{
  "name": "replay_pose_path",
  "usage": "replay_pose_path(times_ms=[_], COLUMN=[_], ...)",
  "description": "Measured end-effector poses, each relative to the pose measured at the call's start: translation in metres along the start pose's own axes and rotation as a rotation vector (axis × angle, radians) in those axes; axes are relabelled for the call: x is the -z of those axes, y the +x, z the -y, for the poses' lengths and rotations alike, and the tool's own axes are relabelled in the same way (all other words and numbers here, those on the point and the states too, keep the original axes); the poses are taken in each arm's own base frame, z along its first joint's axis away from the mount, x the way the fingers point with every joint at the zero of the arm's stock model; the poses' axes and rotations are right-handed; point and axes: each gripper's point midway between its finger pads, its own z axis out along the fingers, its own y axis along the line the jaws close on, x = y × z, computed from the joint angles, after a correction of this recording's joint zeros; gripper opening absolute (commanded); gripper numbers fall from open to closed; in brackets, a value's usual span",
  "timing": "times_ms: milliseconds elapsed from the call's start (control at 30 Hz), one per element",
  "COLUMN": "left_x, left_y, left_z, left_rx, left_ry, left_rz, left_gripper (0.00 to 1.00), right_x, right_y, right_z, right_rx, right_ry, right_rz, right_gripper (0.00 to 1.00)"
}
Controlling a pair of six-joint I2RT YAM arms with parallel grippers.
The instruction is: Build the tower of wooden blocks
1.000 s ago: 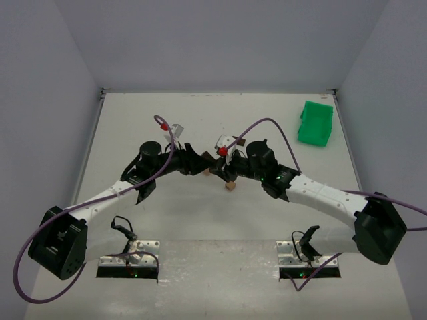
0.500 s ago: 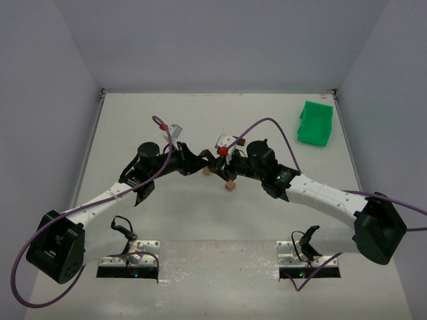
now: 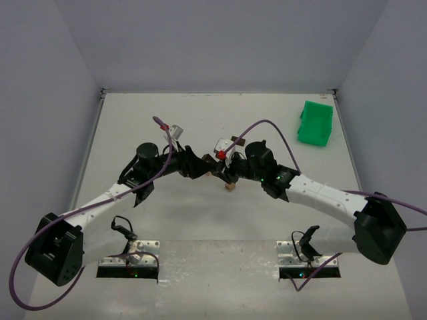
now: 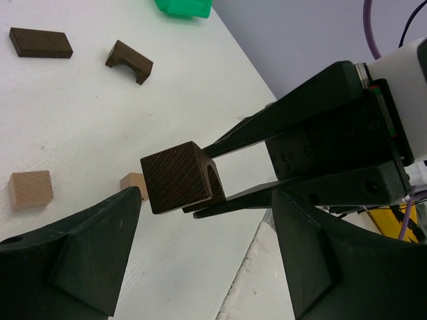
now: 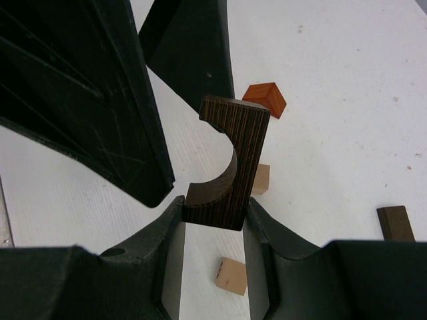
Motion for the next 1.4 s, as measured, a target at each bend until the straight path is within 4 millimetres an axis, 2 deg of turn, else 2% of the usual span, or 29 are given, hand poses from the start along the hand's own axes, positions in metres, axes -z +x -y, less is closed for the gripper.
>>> replay_pose_path(times_ms=[67,167,500,567,633,700,767,800,1000,1233,1400], left_x=[0.001,0.0,-0.002,-0.002,-0.003,-0.003,-0.003,-0.003,-0.003,0.003,0.011], left_y=[-0.002,-0.003,-0.002,-0.001,0.0,0.0,0.001,0.001,0.001,0.004,0.017], left_z=[0.001,0.0,-0.007,-0.008,-0.008,-0.009,-0.009,-0.009,-0.007,-0.003,0.012], left_rx=[-0.003,0.0,0.02,0.025,0.027,0.029,0.029,0.029,0.006,-0.097,-0.207], left_ry=[-0.001,-0.006,-0.034,-0.035,-0.036,-0.036,-0.035,-0.035,-0.022,0.018,0.133], left_rz=[0.007,0.012,0.015,0.012,0.01,0.007,0.005,0.005,0.002,0.019,-0.005], left_gripper=[0.58,0.52,0.17,0.14,0.05,0.01,0.0,0.0,0.0,0.0,0.0], right_x=[0.0,0.0,0.001,0.001,0.001,0.001,0.001,0.001,0.002,0.009,0.027], right_y=[0.001,0.001,0.003,0.004,0.005,0.006,0.007,0.007,0.011,0.017,-0.003], right_z=[-0.002,-0.004,-0.004,-0.003,-0.003,-0.003,-0.003,-0.003,-0.006,-0.011,-0.022], right_rx=[0.002,0.005,0.017,0.023,0.028,0.033,0.04,0.043,0.047,0.036,0.016], right_ry=[-0.01,-0.024,-0.026,-0.026,-0.025,-0.025,-0.024,-0.024,-0.039,-0.065,-0.118], right_rz=[-0.004,-0.004,-0.011,-0.014,-0.019,-0.023,-0.027,-0.027,-0.047,-0.085,-0.029], right_gripper=[0.14,0.14,0.14,0.15,0.17,0.29,0.53,0.6,0.79,0.98,0.99])
